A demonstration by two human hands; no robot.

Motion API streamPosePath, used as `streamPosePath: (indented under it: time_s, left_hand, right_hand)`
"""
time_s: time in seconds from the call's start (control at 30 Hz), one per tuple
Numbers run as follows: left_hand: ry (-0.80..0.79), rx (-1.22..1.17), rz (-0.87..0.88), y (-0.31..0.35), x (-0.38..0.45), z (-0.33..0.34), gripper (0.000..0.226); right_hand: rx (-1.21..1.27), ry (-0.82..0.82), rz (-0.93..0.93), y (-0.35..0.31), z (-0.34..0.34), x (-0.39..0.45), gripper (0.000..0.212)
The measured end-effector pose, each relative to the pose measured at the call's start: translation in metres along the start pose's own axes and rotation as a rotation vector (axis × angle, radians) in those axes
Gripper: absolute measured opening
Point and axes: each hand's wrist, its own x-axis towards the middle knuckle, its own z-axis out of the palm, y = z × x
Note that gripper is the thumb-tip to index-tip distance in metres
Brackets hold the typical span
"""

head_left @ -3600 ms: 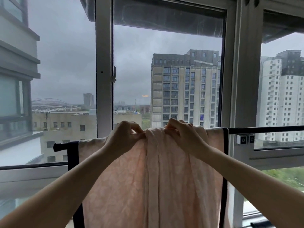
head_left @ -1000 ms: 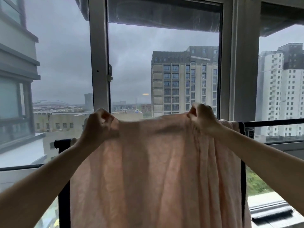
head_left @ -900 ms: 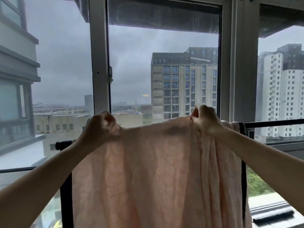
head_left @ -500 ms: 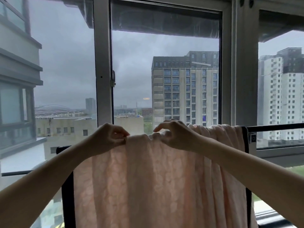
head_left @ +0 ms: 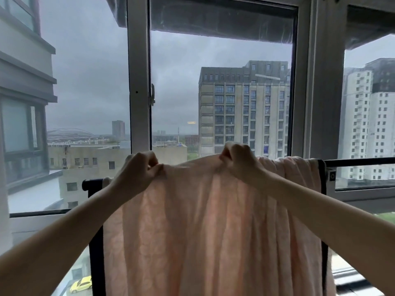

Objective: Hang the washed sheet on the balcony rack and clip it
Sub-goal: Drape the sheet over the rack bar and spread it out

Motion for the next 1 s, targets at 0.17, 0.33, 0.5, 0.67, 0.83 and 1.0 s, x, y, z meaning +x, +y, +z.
streamPosePath:
  time_s: [0.17,0.33,0.5,0.67,0.83,1.0]
  left_hand:
    - [0.117,0.031,-0.109,-0.016,-0.004,-0.008,0.015]
    - [-0.069,0.061,-0.095,-0.014,-0.005,-0.008,0.014]
    - [-0.216,-0.023,0.015,-0.013,-0.009,-0.009,0.012]
    - [-0.241,-0.088,0.101,-0.011,-0.004,-0.012,0.006]
    - [-0.191,-0.002,0.236,-0.017,0.002,-0.011,0.013]
    - [-0.201,-0.032,0.226,-0.025,0.007,0.002,0.017]
  right_hand:
    - [-0.204,0.129,0.182,0.05,-0.025,-0.005,0.007]
    - [-0.253,0.072,0.126,0.042,-0.025,-0.012,0.008]
    - [-0.13,0.002,-0.019,0.003,-0.012,-0.017,0.025]
    - [-0.012,-0.102,-0.227,-0.046,0.013,-0.018,0.016]
    - [0.069,-0.087,-0.113,-0.05,0.02,-0.011,0.006]
    - [-0.083,0.046,0.041,-0.023,0.013,-0.008,0.006]
